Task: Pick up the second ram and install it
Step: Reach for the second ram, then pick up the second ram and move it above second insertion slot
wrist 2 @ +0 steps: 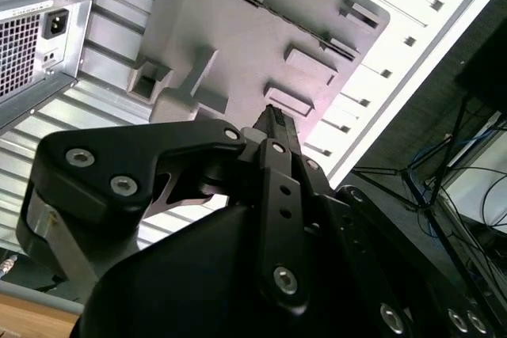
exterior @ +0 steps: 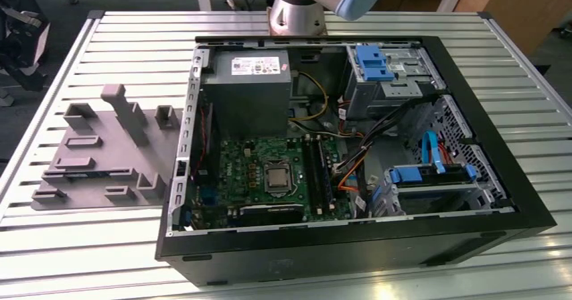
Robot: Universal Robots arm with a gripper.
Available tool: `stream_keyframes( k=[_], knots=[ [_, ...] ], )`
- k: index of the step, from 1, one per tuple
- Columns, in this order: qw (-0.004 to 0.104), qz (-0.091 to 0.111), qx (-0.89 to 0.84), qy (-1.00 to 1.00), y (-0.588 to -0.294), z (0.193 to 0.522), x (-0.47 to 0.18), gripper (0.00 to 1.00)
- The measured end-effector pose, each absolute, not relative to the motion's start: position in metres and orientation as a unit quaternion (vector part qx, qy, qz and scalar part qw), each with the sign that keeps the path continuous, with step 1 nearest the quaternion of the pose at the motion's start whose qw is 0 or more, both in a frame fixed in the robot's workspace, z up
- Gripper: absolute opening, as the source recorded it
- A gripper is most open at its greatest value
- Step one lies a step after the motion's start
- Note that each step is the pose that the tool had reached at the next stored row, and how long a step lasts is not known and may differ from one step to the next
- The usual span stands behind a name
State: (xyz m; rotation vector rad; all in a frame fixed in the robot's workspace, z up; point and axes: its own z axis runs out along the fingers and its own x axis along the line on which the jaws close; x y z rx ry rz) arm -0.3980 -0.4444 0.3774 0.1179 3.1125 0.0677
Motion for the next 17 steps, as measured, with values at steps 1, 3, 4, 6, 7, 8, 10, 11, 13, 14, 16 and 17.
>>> stream_keyframes(
  k=[1, 3, 4, 6, 7, 8, 10, 11, 13, 14, 16, 17],
  knots=[
    [0.013, 0.022, 0.038, 0.999, -0.4445, 0.3774, -0.3999, 0.11],
    [0.013, 0.022, 0.038, 0.999, -0.4445, 0.3773, -0.4008, 0.11],
    [0.013, 0.022, 0.038, 0.999, -0.4445, 0.3773, -0.4008, 0.11],
    [0.013, 0.022, 0.038, 0.999, -0.4445, 0.3773, -0.4018, 0.11],
    [0.013, 0.022, 0.038, 0.999, -0.4445, 0.3773, -0.4029, 0.11],
    [0.013, 0.022, 0.038, 0.999, -0.4445, 0.3773, -0.4029, 0.11],
    [0.013, 0.022, 0.038, 0.999, -0.4445, 0.3773, -0.403, 0.11],
    [0.013, 0.022, 0.038, 0.999, -0.4445, 0.3773, -0.4031, 0.11],
    [0.013, 0.022, 0.038, 0.999, -0.4445, 0.3773, -0.4032, 0.11],
    [0.013, 0.022, 0.038, 0.999, -0.4445, 0.3773, -0.4032, 0.11],
    [0.013, 0.022, 0.038, 0.999, -0.4445, 0.3773, -0.4033, 0.11],
    [0.013, 0.022, 0.037, 0.999, -0.4445, 0.3774, -0.4033, 0.11]
  ],
)
